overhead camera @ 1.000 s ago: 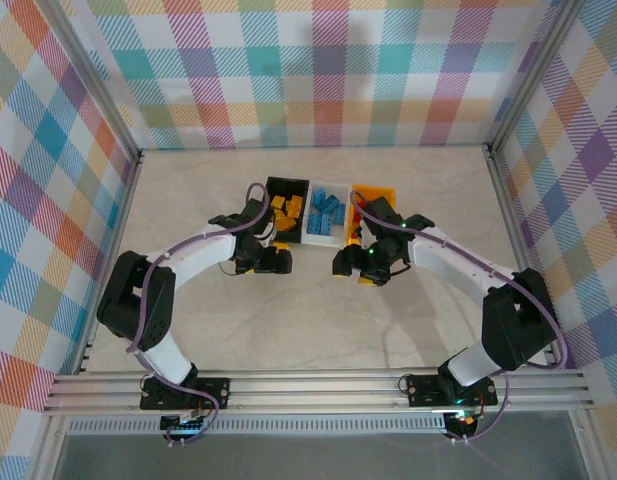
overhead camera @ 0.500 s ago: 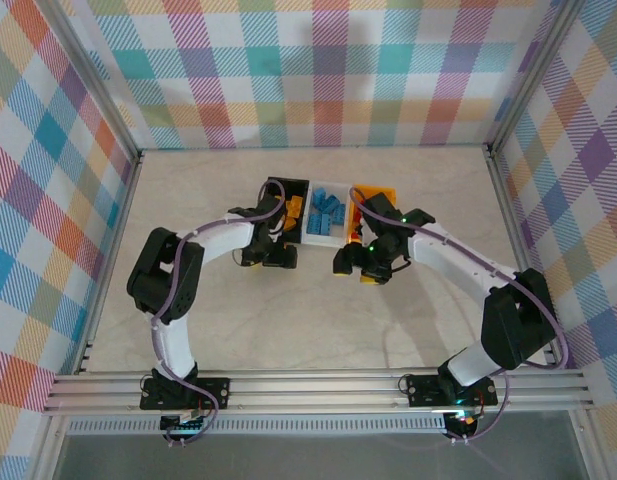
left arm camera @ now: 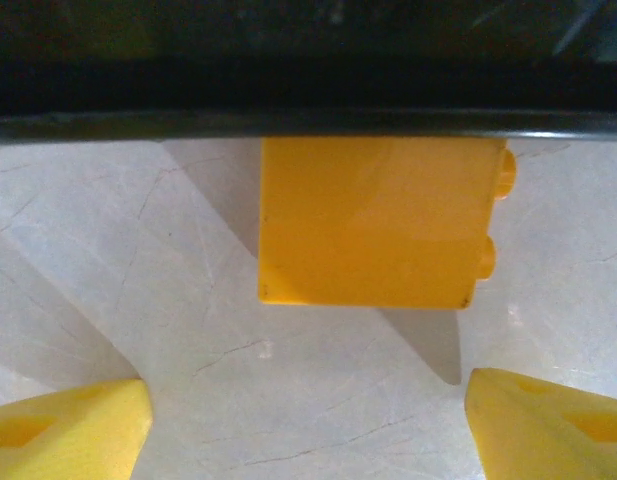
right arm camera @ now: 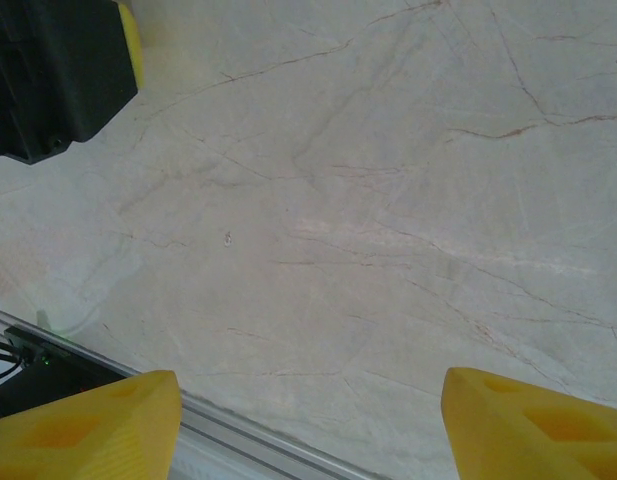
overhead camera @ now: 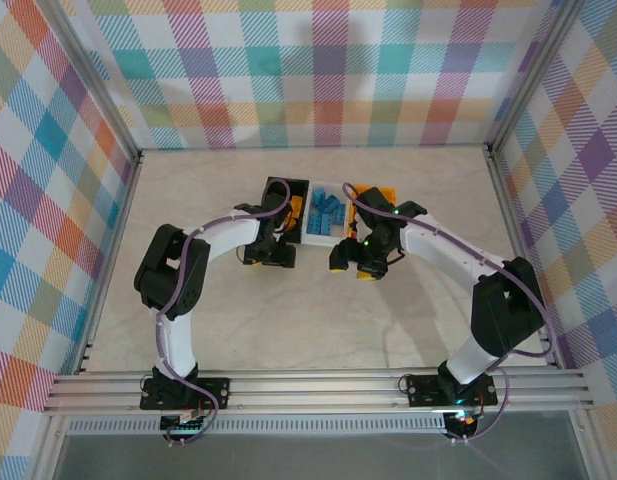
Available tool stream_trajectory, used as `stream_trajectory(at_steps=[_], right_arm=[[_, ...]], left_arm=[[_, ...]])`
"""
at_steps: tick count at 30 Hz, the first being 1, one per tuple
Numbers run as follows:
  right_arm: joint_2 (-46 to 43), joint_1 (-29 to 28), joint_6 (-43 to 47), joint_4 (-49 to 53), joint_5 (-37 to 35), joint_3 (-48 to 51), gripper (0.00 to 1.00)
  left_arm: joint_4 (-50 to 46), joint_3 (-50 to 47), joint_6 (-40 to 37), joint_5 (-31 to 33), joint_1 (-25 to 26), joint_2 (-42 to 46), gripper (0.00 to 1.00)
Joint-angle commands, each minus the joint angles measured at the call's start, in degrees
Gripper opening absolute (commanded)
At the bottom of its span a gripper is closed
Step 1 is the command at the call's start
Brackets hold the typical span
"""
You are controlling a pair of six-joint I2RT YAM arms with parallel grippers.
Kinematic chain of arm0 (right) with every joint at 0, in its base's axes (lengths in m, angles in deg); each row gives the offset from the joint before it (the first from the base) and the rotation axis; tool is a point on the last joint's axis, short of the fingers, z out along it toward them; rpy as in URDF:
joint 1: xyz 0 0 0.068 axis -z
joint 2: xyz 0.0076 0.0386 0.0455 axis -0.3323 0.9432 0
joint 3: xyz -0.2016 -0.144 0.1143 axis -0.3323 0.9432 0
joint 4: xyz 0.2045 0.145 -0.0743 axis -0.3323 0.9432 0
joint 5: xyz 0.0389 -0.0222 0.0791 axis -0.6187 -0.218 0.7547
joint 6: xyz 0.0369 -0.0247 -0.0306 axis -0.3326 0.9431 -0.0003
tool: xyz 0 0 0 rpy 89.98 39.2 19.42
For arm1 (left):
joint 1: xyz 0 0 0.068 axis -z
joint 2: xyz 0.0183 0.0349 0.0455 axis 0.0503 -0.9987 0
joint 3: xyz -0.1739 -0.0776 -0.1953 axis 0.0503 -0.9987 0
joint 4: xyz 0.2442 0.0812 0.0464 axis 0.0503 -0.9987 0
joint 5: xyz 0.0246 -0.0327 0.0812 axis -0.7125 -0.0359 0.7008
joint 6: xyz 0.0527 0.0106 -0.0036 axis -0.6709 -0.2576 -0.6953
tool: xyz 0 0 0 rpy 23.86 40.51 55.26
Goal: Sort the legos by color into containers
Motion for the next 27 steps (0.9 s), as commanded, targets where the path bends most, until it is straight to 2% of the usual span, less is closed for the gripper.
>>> stream_trajectory(at_steps=[1, 10, 17, 27], right_arm=[[1.24, -0.4, 1.48, 1.35, 1.43, -2.15, 0.7], [0.87, -0.36, 1.48, 0.8, 1.45, -0.64, 0.7], [0.84, -0.4, 1.75, 0.9, 1.45, -0.34, 0.7], [0.8, -0.4, 1.92, 0.47, 1.57, 0.53, 0.7]], left_arm=[[17.05, 2.65, -1.47, 2.76, 0.39, -1.73, 0.84], [17.27, 3.51, -1.3, 5.44, 1.15, 0.01, 0.84], [16.31, 4.76, 0.46, 5.09, 1.14, -3.24, 0.83], [15.22, 3.08, 1.75, 5.76, 1.15, -4.46, 0.75]])
